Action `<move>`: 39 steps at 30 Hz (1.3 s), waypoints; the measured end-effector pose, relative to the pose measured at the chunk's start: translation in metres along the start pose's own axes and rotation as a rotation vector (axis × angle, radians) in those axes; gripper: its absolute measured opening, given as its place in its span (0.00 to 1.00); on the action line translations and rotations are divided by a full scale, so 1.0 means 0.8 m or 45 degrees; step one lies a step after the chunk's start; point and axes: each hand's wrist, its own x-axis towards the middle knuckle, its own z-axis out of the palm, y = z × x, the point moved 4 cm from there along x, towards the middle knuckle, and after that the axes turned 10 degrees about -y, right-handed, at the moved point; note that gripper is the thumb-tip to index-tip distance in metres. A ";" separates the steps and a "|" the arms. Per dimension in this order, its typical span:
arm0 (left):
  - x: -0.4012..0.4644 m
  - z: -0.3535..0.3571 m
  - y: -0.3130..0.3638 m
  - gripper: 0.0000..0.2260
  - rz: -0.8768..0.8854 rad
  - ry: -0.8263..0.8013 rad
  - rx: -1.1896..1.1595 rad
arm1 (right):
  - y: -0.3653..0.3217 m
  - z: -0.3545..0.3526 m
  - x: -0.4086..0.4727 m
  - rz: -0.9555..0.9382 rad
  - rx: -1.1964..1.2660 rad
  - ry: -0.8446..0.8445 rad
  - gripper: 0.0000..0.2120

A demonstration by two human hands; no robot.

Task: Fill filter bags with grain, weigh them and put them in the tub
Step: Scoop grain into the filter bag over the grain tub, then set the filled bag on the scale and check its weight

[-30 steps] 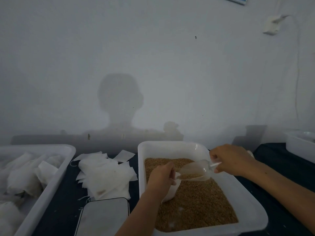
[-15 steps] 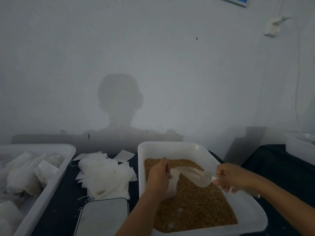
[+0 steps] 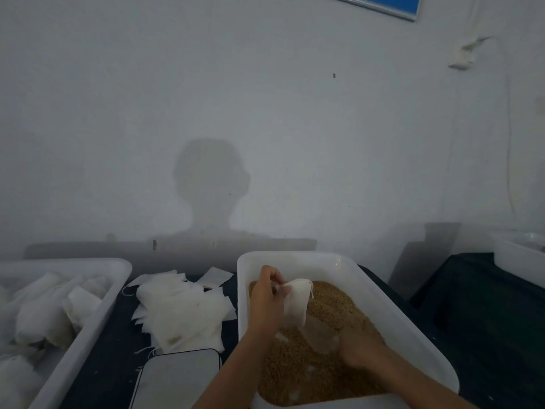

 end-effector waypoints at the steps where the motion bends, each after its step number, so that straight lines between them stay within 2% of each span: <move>1: -0.001 0.001 0.002 0.10 0.006 -0.015 -0.012 | -0.003 -0.002 -0.001 -0.016 0.008 0.006 0.23; 3: -0.002 0.001 0.006 0.10 0.031 -0.030 -0.044 | -0.012 -0.013 -0.004 -0.131 0.089 0.086 0.26; 5: -0.004 0.001 0.014 0.10 0.061 -0.032 -0.098 | -0.024 -0.031 -0.010 -0.358 0.356 0.198 0.29; 8: -0.006 -0.004 0.029 0.09 0.109 -0.046 -0.174 | -0.043 -0.052 -0.031 -0.642 0.972 0.281 0.17; 10: -0.009 -0.013 0.042 0.09 0.144 -0.051 -0.234 | -0.049 -0.059 -0.044 -0.766 1.248 0.390 0.06; 12: -0.012 -0.029 0.057 0.10 0.187 -0.057 -0.251 | -0.056 -0.066 -0.063 -0.856 1.381 0.467 0.05; 15: -0.024 -0.060 0.072 0.09 0.247 -0.039 -0.307 | -0.078 -0.075 -0.091 -0.939 1.457 0.564 0.09; 19: -0.058 -0.098 0.061 0.12 0.067 -0.033 -0.400 | -0.121 -0.085 -0.124 -1.054 1.597 0.595 0.14; 23: -0.097 -0.134 0.057 0.02 0.108 0.038 -0.171 | -0.168 -0.080 -0.147 -1.045 1.520 0.598 0.10; 26: -0.121 -0.170 0.053 0.11 0.153 0.195 -0.031 | -0.201 -0.065 -0.154 -1.021 1.510 0.551 0.11; 30: -0.141 -0.207 0.029 0.17 0.040 0.257 0.219 | -0.236 -0.035 -0.151 -0.997 1.501 0.569 0.15; 34: -0.158 -0.222 -0.002 0.20 -0.072 0.286 0.342 | -0.266 0.008 -0.131 -0.856 1.389 0.557 0.17; 39: -0.166 -0.220 -0.037 0.18 -0.196 0.269 0.524 | -0.277 0.047 -0.109 -0.751 1.296 0.597 0.17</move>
